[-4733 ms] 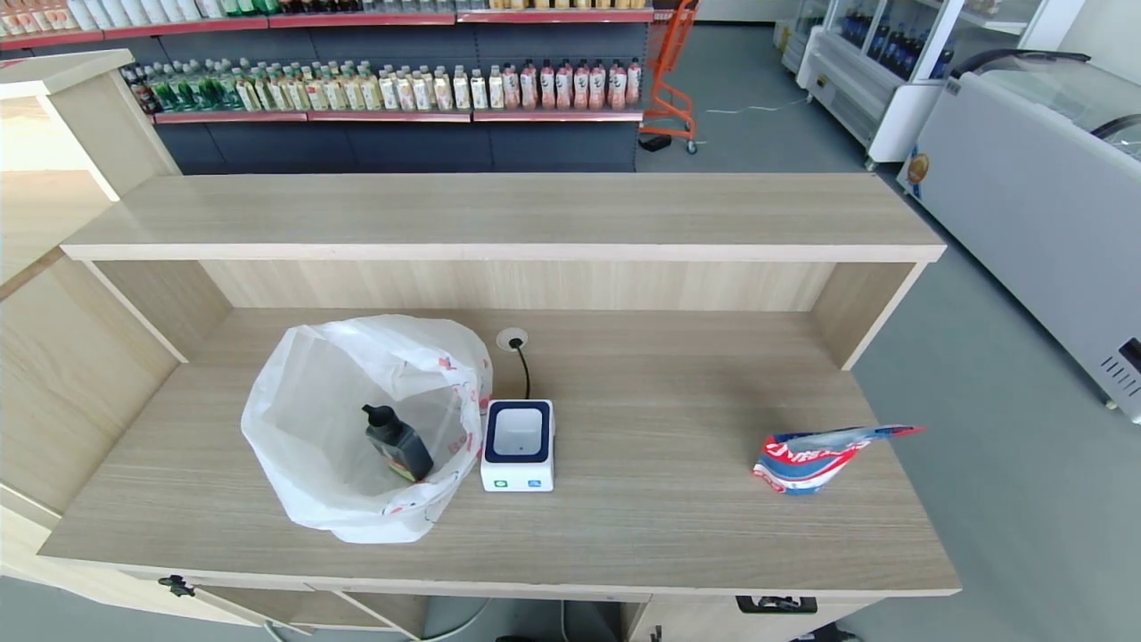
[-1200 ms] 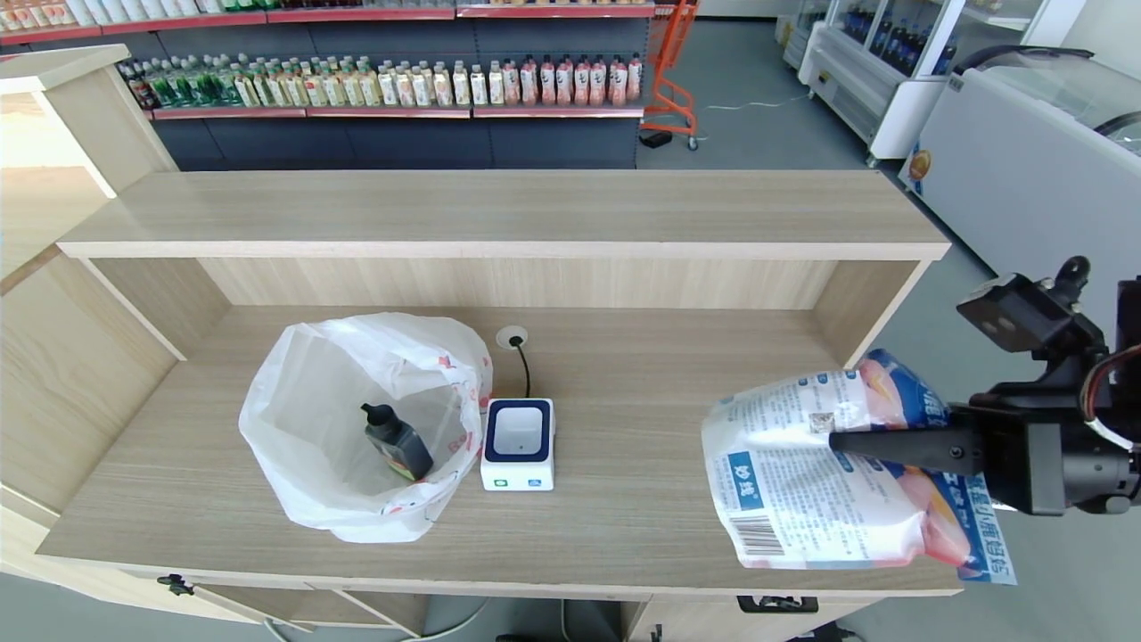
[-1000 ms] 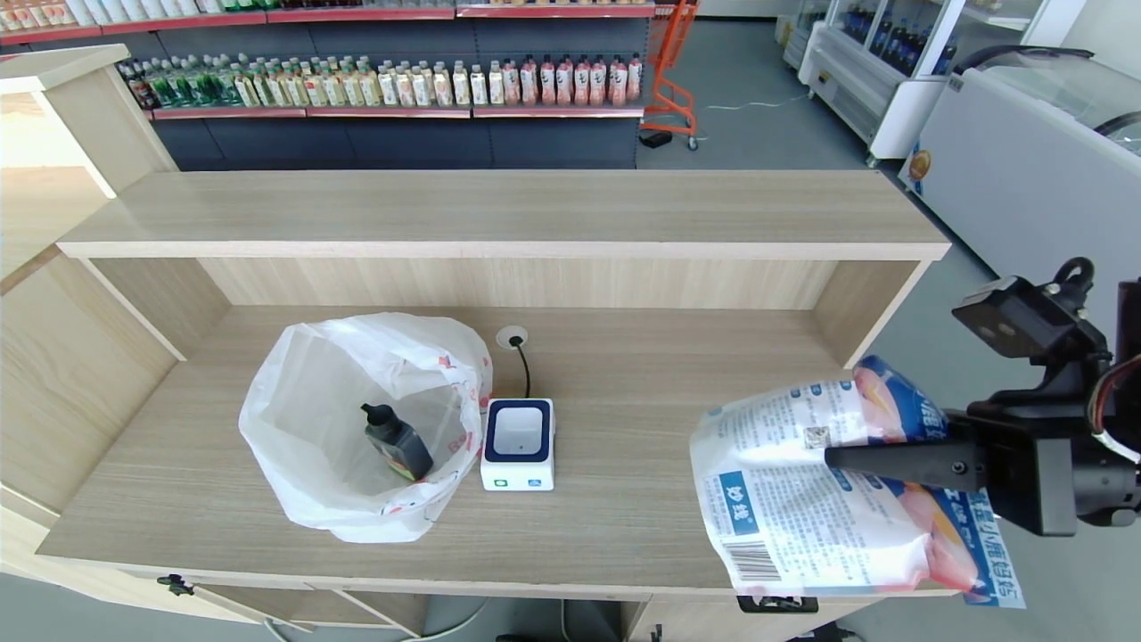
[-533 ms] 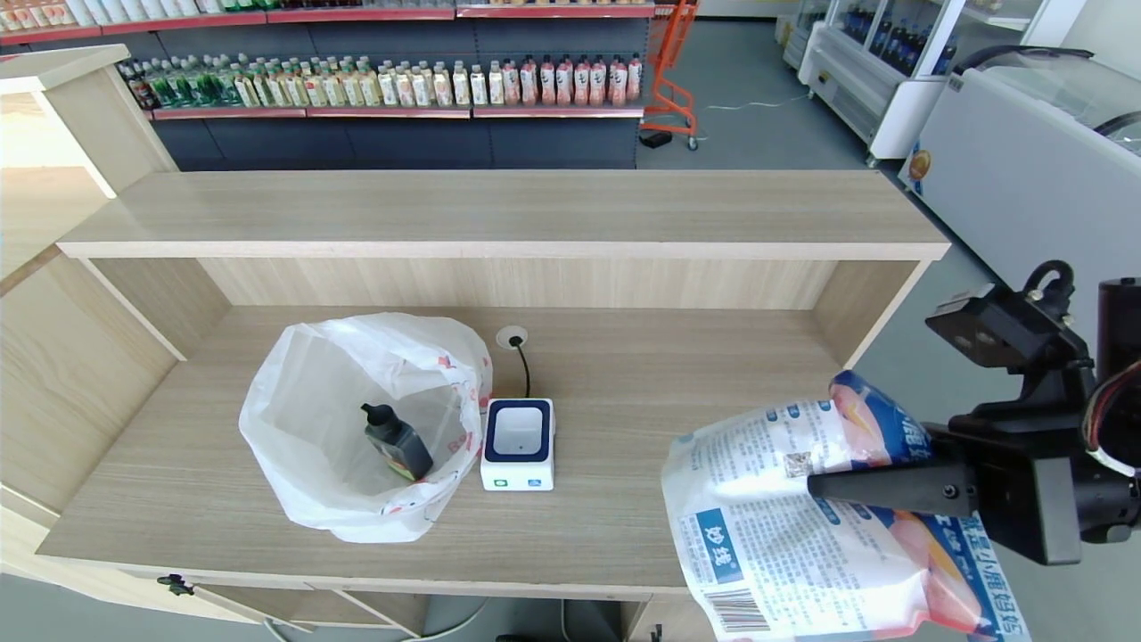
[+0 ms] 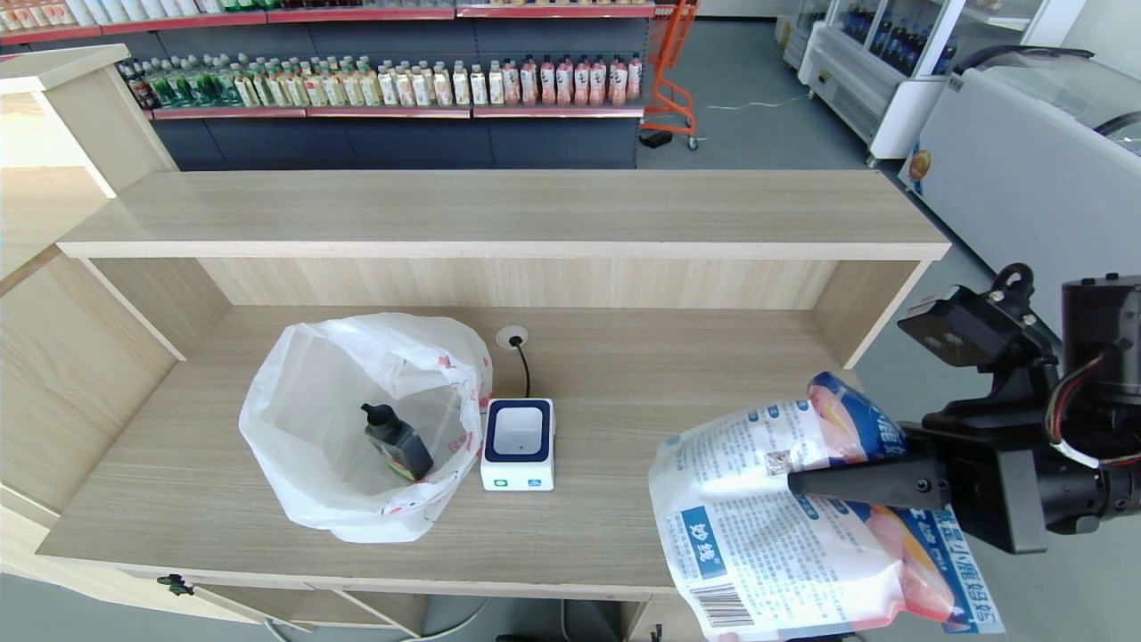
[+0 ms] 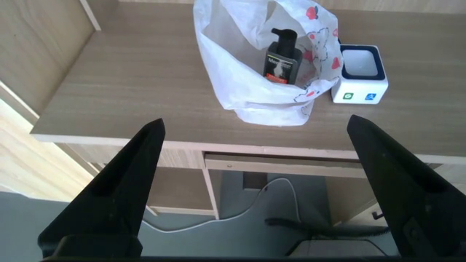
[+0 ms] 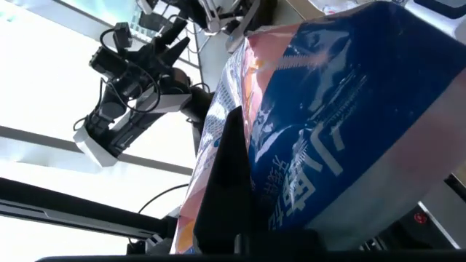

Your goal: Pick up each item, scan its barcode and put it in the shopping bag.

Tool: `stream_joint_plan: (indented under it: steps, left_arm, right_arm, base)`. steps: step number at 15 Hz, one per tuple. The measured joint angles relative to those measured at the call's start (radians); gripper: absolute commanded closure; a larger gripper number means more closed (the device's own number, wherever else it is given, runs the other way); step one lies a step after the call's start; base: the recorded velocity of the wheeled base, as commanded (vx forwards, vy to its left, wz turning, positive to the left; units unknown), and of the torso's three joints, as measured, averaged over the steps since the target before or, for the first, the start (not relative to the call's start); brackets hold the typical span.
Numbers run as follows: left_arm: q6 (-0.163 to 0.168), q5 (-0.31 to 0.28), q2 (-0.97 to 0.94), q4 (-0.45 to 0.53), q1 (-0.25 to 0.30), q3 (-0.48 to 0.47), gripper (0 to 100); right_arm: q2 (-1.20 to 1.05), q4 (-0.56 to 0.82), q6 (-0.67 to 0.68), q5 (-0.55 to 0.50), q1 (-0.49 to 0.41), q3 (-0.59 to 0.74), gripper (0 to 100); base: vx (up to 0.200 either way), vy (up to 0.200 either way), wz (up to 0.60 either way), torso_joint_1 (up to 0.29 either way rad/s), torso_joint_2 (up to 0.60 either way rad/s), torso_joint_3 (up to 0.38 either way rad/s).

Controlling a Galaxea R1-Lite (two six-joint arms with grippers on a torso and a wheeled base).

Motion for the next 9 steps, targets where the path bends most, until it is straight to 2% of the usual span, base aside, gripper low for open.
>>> stream_joint_plan:
  steps: [9]
  left_arm:
    - [0.0, 0.0, 0.0, 0.0, 0.0, 0.0, 0]
  right_arm:
    - [0.022, -0.002, -0.006, 0.001, 0.0, -0.002, 100]
  base:
    - [0.0, 0.0, 0.0, 0.0, 0.0, 0.0]
